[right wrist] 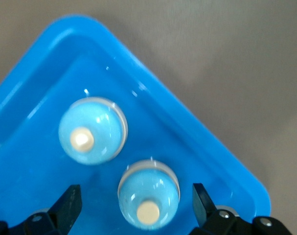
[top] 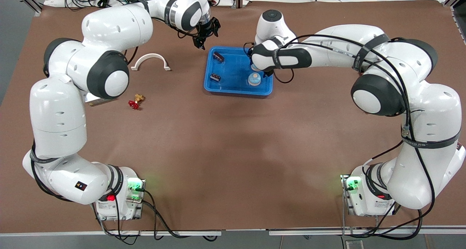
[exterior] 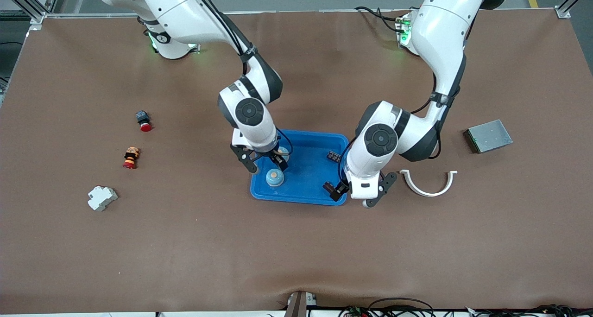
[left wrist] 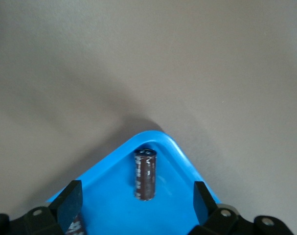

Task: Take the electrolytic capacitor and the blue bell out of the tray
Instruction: 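Grasp a bell with the right gripper while the left gripper grasps a capacitor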

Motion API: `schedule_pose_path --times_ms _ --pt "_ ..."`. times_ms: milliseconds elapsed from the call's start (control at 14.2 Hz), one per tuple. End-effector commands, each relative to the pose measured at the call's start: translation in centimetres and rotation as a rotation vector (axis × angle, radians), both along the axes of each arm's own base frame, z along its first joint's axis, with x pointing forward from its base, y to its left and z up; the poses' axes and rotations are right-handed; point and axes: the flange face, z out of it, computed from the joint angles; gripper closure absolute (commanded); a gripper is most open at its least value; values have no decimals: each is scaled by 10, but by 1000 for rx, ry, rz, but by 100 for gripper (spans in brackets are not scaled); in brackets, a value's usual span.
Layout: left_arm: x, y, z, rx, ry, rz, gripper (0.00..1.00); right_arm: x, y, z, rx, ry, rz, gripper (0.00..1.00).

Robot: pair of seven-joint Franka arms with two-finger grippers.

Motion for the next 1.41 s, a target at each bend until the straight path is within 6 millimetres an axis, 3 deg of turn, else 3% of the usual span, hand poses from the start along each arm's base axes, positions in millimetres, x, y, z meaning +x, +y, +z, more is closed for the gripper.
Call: schedule_pose_path --times_ms 0,211,493,986,1338 --pt "1 -16 -20 -22 -43 87 0 -8 13 -5 -16 -7 -5 0" --pt "-5 -23 -44 -17 -31 93 0 -10 13 -7 -33 -13 12 0" --pt "-12 -32 -63 -15 -25 82 0 -8 10 -12 -57 -23 30 0" --pt "-19 -40 -85 -10 -19 80 0 -7 8 -31 -62 -33 21 0" --pt "-18 -39 -90 -14 -23 82 0 -6 11 -38 -50 -51 -4 0"
